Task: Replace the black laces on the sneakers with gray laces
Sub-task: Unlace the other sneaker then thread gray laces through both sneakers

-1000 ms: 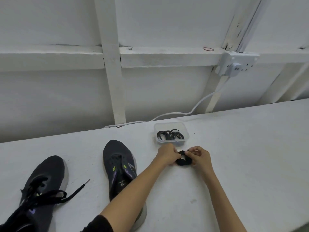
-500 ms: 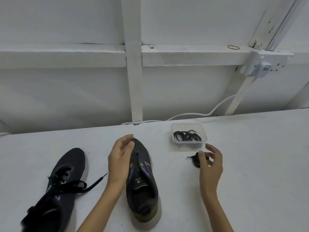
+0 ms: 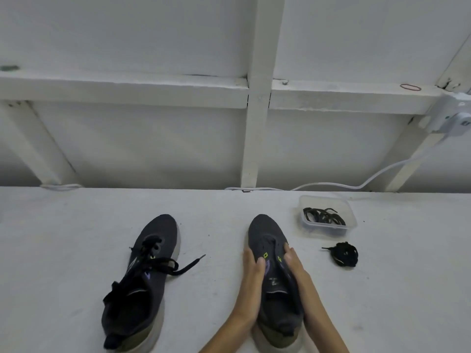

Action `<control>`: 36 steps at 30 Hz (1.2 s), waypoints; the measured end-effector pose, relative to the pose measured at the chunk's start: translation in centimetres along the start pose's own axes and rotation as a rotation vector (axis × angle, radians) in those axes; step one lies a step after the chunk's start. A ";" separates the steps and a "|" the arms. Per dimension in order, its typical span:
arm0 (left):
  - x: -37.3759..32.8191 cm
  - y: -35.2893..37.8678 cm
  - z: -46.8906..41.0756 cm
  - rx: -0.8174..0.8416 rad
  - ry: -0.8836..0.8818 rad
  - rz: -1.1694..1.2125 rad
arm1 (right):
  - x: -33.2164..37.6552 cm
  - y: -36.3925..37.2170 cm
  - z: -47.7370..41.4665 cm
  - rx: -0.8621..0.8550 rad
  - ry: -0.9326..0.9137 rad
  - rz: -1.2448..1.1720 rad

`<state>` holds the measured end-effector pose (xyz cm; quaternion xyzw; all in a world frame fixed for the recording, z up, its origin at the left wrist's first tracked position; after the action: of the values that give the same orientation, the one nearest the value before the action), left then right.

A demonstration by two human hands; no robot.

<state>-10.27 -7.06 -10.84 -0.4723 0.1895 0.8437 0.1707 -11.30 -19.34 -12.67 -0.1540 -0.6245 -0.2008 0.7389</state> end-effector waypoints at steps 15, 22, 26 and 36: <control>-12.9 -21.3 11.7 -0.421 0.436 0.014 | 14.5 12.5 9.8 0.119 -0.320 -0.205; -4.3 -25.0 8.9 -0.360 0.143 0.197 | 3.1 23.8 9.9 0.237 -0.021 -0.125; -3.0 -23.8 8.2 -0.343 0.106 0.173 | 2.2 24.1 9.9 0.167 -0.020 -0.109; -3.7 -22.7 8.7 -0.342 0.228 0.079 | 6.7 18.4 10.2 0.026 -0.261 0.233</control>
<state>-4.23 16.46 -7.04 -0.5790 0.0799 0.8108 0.0320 -10.13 0.82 -3.89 -0.2403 -0.6956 -0.0842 0.6718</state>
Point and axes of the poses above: each hand's wrist, its own z-axis away from the middle knuckle, its own y-axis out of the palm, x = y × z, the point moved 9 cm from there along -z, towards the middle knuckle, and after that the axes turned 8 degrees about -y, right-handed, at the moved point
